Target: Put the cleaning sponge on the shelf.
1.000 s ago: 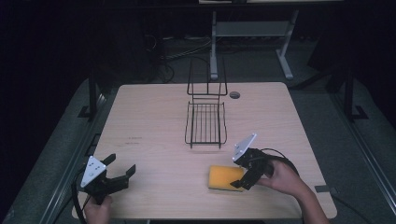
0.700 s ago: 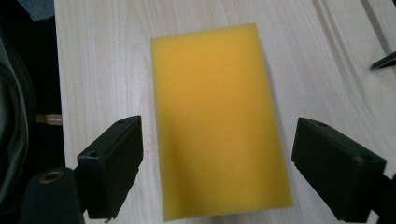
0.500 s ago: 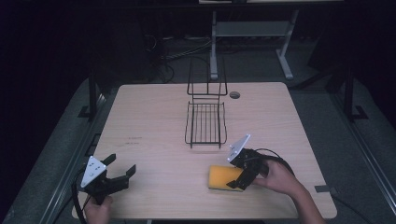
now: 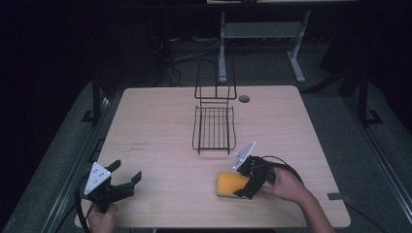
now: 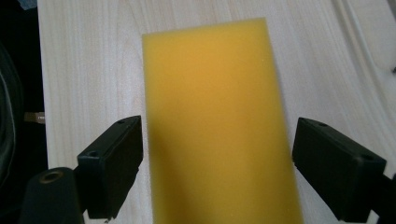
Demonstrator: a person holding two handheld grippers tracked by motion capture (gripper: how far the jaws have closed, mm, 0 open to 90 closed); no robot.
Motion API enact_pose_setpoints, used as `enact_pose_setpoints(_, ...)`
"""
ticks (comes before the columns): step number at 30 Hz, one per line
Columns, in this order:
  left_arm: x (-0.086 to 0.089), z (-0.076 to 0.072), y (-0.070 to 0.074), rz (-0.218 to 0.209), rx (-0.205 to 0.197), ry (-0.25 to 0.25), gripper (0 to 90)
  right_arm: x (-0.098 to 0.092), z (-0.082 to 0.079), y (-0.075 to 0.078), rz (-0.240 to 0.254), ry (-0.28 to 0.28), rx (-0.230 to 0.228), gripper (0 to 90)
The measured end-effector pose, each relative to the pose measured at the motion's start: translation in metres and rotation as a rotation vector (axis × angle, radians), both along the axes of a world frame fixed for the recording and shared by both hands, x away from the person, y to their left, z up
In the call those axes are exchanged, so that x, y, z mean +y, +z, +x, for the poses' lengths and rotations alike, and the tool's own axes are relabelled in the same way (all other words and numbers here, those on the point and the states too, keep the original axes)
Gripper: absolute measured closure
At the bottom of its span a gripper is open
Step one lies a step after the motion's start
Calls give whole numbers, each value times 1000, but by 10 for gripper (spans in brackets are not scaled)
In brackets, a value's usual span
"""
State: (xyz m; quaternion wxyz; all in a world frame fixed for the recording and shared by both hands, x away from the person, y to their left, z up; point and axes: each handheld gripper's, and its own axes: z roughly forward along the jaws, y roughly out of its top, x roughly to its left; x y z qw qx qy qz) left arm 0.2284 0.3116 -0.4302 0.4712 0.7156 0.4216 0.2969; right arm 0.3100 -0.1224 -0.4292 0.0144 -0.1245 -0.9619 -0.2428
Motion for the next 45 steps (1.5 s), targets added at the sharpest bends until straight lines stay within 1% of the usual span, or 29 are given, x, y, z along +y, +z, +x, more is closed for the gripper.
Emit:
enact_pose_setpoints(4, 0, 0, 0, -1, 0, 0, 134, 2, 1, -2, -15, 2, -2, 160)
enact_pose_setpoints(12, 0, 0, 0, -2, 0, -1, 134, 5, 1, -6, -22, 13, -8, 151)
enact_pose_setpoints(21, 0, 0, 0, -2, 0, 0, 135, 6, 1, -11, -17, 9, 4, 150)
enact_pose_setpoints(27, 1, 0, 0, -2, 0, -2, 134, 9, 1, -13, -29, 11, 6, 150)
enact_pose_setpoints(33, 0, 0, 0, -2, 1, -1, 134, 12, 0, -17, -55, 17, 4, 151)
enact_pose_setpoints(45, 0, 0, 0, -2, -1, -2, 134, 14, 0, -19, -70, 27, -1, 160)
